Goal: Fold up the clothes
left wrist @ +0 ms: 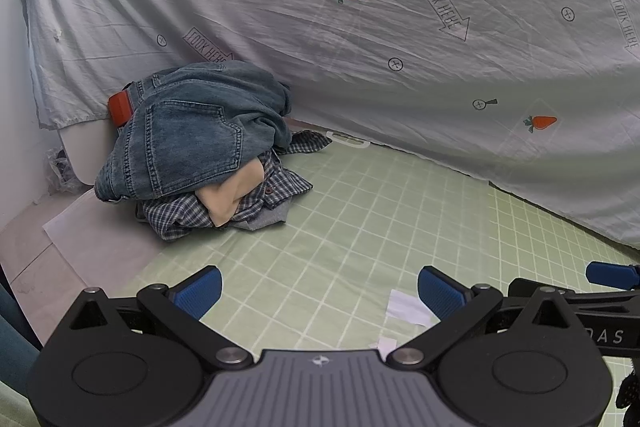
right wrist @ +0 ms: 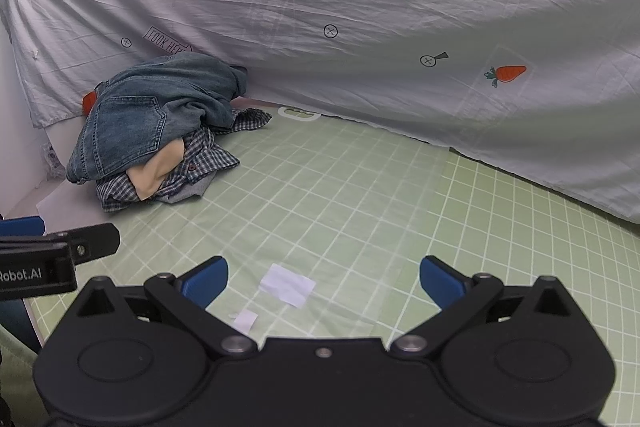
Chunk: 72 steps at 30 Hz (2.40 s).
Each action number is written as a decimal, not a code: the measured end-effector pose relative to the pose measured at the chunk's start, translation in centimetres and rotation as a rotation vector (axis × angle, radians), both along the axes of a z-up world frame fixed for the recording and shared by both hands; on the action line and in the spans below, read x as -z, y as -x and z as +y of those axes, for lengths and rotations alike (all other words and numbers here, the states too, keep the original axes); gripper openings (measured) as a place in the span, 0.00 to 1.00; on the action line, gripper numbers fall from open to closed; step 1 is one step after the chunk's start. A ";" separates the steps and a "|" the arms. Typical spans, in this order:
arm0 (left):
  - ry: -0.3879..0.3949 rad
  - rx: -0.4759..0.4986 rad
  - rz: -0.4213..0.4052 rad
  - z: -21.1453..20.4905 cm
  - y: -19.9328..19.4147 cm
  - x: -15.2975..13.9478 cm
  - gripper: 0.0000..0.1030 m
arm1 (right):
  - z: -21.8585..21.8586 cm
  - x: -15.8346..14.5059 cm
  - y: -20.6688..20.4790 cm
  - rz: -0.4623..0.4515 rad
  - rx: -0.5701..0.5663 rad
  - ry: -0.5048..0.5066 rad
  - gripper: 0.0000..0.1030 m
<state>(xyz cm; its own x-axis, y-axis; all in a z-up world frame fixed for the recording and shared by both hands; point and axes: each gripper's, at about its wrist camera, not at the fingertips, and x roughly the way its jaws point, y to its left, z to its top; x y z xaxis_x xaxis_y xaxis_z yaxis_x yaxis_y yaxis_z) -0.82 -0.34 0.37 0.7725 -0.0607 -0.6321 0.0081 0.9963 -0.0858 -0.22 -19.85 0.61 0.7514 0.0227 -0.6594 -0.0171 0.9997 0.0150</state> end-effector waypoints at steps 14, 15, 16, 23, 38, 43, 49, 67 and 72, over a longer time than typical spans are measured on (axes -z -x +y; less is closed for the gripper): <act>0.000 -0.005 0.016 0.5 -0.2 0.4 1.00 | 0.4 0.6 -0.2 0.018 -0.012 -0.002 1.00; 0.001 -0.005 0.019 0.5 -0.3 0.4 1.00 | 0.4 0.6 -0.3 0.021 -0.012 -0.002 1.00; 0.002 -0.005 0.022 0.5 -0.3 0.5 1.00 | 0.4 0.6 -0.4 0.024 -0.012 -0.002 1.00; 0.004 -0.015 0.055 0.6 -1.2 1.3 1.00 | 0.2 1.2 -1.2 0.039 -0.013 0.006 1.00; 0.104 -0.224 0.121 7.7 -10.3 3.3 1.00 | -0.6 3.1 -11.8 0.125 -0.017 -0.086 1.00; 0.281 -0.403 0.101 14.7 -16.1 3.3 1.00 | 0.2 3.3 -20.2 0.146 -0.069 -0.263 1.00; 0.776 -0.598 0.056 23.5 -21.6 5.6 0.98 | 0.5 8.6 -31.7 0.320 0.015 -0.860 0.84; 1.255 -0.848 -0.021 29.4 -23.6 10.4 0.32 | 7.4 16.5 -44.6 0.535 0.157 -1.435 0.05; 1.152 -0.798 -0.057 28.8 -23.3 8.4 0.12 | 4.2 10.3 -41.7 0.294 0.092 -1.486 0.04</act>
